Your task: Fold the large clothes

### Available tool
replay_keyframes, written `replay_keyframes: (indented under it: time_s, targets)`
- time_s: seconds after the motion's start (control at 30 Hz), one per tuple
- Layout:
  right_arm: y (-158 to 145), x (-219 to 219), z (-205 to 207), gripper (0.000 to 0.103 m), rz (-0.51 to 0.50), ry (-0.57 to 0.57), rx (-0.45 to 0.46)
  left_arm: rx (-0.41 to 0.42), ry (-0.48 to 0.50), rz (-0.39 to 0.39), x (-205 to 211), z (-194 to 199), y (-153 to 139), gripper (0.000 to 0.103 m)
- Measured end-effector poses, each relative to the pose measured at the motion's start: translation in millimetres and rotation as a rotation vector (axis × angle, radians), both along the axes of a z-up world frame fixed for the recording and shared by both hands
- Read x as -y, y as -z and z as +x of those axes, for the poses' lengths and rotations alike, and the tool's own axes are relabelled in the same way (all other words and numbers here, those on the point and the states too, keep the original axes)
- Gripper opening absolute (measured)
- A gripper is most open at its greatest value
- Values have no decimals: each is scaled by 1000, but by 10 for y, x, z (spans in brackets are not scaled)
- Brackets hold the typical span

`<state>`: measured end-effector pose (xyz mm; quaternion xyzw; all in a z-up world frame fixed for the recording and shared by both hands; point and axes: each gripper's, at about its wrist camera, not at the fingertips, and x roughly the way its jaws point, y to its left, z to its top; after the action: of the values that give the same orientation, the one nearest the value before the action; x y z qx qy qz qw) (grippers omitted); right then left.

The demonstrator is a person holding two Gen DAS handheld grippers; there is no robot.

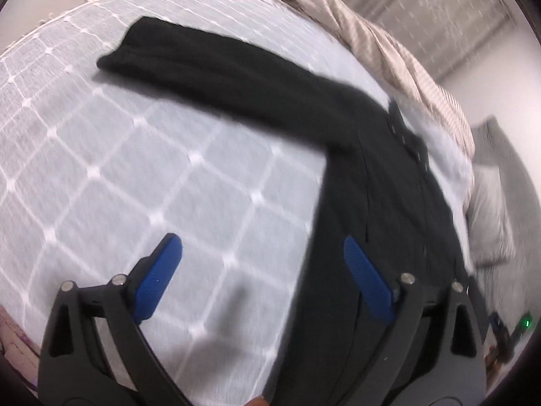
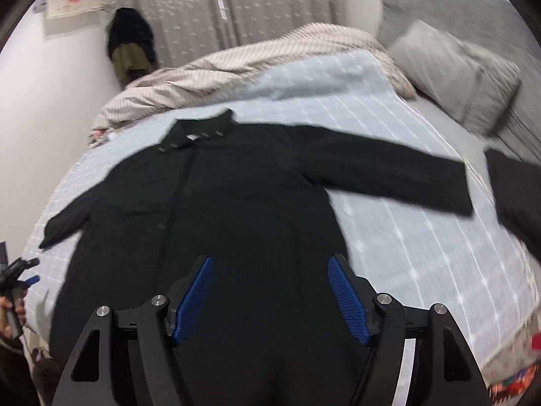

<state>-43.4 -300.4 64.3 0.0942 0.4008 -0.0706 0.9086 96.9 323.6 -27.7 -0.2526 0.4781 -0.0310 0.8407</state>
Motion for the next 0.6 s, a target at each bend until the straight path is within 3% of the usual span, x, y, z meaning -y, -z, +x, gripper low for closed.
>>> replay_keyframes:
  time_s: [0.2,0.4,0.47,0.5,0.57,0.6]
  targets:
    - [-132,-316,440,81,34,-53,67,15,-126,-48,-287,378,112,97]
    - [430,-472,792,82,87,-59,49,42,-273,-140,-538,663,453,97]
    - [660,-501,901,82,76,-55,-36,59,-305,-173,-616,736,534,96]
    - [760,-521,962,82,68,-60,-89,80,-324,-171,-645,776,554,96]
    - [855,-548,1023,82,72,-72,-86,118,-337,-162,-677,843,549,94]
    - [877,-557,1052,82,62,-68,-88,133,-342,-158,-693,899,549,88]
